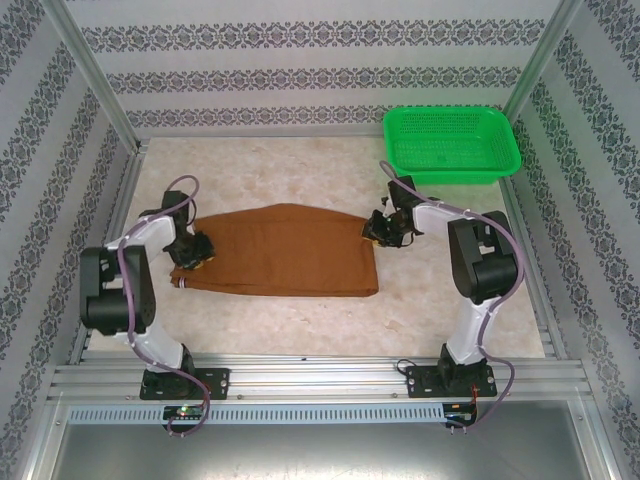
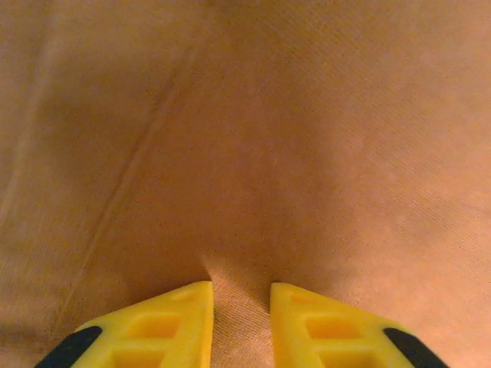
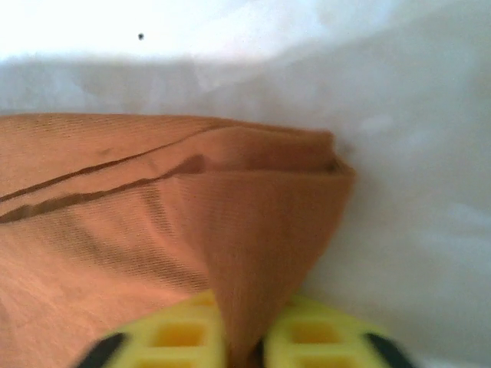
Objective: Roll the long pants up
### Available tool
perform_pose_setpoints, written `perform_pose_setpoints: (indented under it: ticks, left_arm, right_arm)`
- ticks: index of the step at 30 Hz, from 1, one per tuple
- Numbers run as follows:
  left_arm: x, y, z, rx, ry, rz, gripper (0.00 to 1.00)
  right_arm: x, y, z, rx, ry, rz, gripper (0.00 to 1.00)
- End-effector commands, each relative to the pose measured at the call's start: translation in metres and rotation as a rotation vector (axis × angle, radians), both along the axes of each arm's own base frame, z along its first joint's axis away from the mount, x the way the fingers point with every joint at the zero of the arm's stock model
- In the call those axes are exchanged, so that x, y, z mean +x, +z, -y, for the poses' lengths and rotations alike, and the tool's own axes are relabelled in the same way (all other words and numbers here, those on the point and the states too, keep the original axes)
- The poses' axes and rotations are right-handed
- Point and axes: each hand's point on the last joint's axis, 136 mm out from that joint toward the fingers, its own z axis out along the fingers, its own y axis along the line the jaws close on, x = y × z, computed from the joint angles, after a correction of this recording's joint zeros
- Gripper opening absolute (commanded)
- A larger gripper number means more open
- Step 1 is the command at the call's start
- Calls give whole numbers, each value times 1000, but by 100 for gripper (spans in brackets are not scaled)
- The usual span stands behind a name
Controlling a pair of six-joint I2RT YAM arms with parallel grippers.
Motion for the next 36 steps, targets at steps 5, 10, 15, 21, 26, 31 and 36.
perform_pose_setpoints:
  ticks: [5, 10, 15, 21, 26, 31, 36]
  left_arm:
    - [78, -24, 27, 43, -115, 17, 19]
    - [147, -34, 61, 34, -212, 31, 18]
    - [217, -29, 122, 32, -351, 108, 17]
    - [276, -20, 179, -67, -385, 255, 19]
    - [289, -19, 194, -139, -366, 322, 22]
    - [298, 5, 199, -138, -418, 401, 38]
    - [312, 63, 197, -86, -484, 541, 79]
  right_arm:
    - [-61, 1, 15, -43, 70, -27, 0]
    - [-121, 1, 23, -66, 84, -53, 0]
    - [-169, 3, 7, -67, 126, -46, 0]
    - [-201, 17, -23, -126, 237, 19, 0]
    - [-208, 21, -50, -130, 328, 30, 0]
    - [-209, 39, -90, -98, 488, 105, 51]
    - [-202, 63, -104, -159, 585, 192, 98]
